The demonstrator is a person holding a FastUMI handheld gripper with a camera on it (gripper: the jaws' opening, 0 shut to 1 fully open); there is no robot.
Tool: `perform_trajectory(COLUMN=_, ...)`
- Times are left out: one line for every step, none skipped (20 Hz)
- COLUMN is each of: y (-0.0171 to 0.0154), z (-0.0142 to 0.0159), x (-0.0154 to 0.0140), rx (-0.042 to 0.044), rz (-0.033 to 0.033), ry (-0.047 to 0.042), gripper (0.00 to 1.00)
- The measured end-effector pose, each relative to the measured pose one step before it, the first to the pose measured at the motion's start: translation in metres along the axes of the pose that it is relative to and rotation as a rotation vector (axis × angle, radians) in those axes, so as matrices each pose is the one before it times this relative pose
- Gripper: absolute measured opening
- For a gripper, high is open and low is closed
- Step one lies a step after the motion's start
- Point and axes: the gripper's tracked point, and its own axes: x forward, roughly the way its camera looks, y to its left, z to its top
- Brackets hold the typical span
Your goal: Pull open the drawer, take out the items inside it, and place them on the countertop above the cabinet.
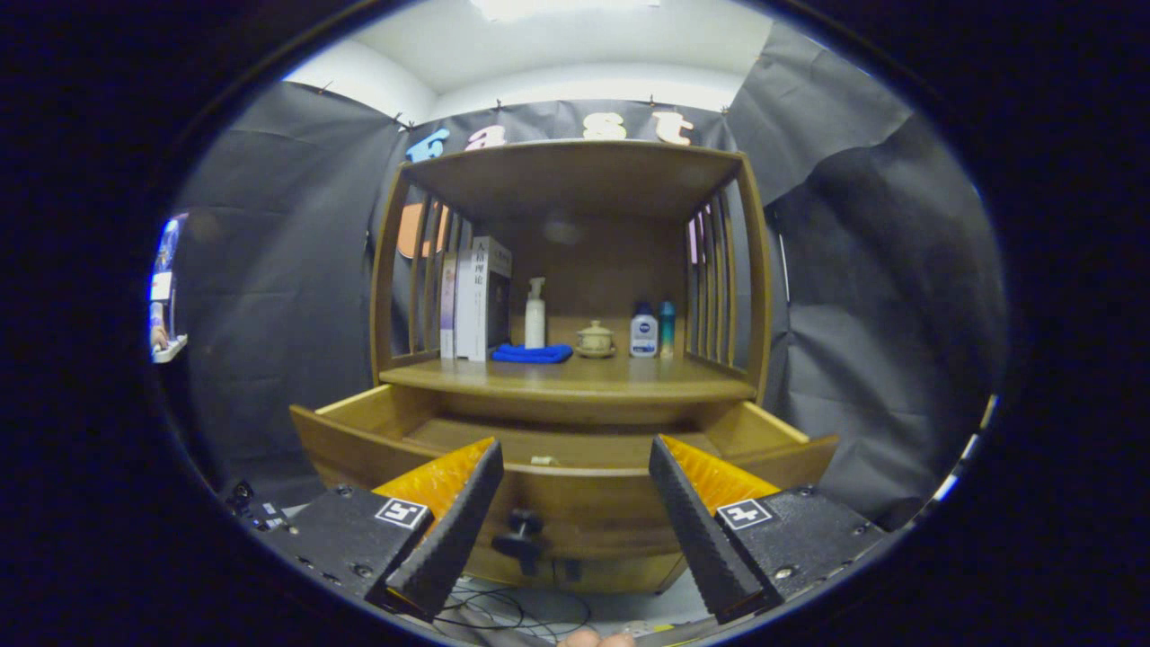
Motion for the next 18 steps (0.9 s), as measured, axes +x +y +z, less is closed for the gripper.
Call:
perform_trajectory(y=0.00446, z=0.01321, x=0.00935, rx=-0.00349, rz=0.02875, ry=0.00785, gripper=1.00)
perform_trajectory(y=0.00500, z=0.00758, x=0.00733, rx=-0.00793, rz=0.01893, ry=0.02271, gripper=1.00)
perform_trajectory(y=0.00429, z=0.00891, x=0.01267, rx=-0.00830, rz=0.02309, ry=0.02337, gripper=1.00)
perform_trajectory(y=0.00230, z=0.00381, x=0.01057, rx=-0.00733, rz=0.01708, ry=0.02991, gripper=1.00)
perform_trajectory(y=0.00262, z=0.00119, x=0.01339, rx=0.00357, rz=0.01077, ry=0.04497, gripper=1.00)
perform_trajectory(y=0.00166, z=0.00072, x=0.01128, rx=0.01672, rz=0.01239, ry=0.03253, gripper=1.00)
perform_trajectory(y=0.00282, z=-0.00674, x=0.01309, rx=0.01878, rz=0.01951, ry=0.06847, gripper=1.00)
perform_trajectory(y=0.00068, z=-0.00551, x=0.01312, rx=0.01939, rz=0.01615, ry=0.06304, gripper=1.00)
perform_trajectory(y=-0.00442, z=-0.01030, x=0.01369, rx=0.01838, rz=0.00206, ry=0.08227, gripper=1.00)
perform_trajectory(y=-0.00221, z=-0.01015, x=0.01309, rx=0.01302, rz=0.00350, ry=0.07418, gripper=1.00)
perform_trajectory(y=0.00012, z=-0.00956, x=0.01337, rx=0.02896, rz=0.00363, ry=0.07275, gripper=1.00)
perform_trajectory(y=-0.00181, z=-0.00782, x=0.00816, rx=0.01764, rz=0.00303, ry=0.06543, gripper=0.99)
perform_trajectory(y=0.00013, z=-0.00885, x=0.00682, rx=0.01320, rz=0.00512, ry=0.06488, gripper=0.98)
perform_trajectory(y=0.00116, z=-0.00752, x=0.00616, rx=0.01418, rz=0.00751, ry=0.04935, gripper=0.97)
perform_trajectory(y=-0.00022, z=-0.00566, x=0.00493, rx=0.00004, rz=0.00494, ry=0.04421, gripper=0.96)
perform_trajectory(y=-0.00136, z=-0.00477, x=0.00856, rx=-0.00159, rz=-0.00610, ry=0.03661, gripper=0.94)
perform_trajectory(y=-0.00153, z=-0.00364, x=0.00604, rx=0.00318, rz=-0.01299, ry=0.03192, gripper=0.93)
perform_trajectory(y=0.00087, z=-0.00503, x=0.00513, rx=-0.00121, rz=-0.00479, ry=0.03296, gripper=0.92)
